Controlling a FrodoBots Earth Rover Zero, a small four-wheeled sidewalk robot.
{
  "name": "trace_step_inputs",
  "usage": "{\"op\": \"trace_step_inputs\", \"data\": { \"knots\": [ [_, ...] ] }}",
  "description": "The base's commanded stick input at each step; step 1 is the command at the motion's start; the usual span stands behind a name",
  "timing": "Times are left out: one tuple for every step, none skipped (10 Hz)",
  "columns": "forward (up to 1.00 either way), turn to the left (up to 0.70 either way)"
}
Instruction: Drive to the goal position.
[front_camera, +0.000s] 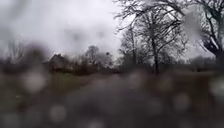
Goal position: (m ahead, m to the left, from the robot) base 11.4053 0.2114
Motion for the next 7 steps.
{"op": "trace_step_inputs", "data": {
  "knots": [
    [0.85,0.13],
    [0.85,0.0],
    [0.85,0.0],
    [0.85,0.0],
    [0.85,0.0],
    [0.85,0.0],
    [0.85,0.0]
  ]
}}
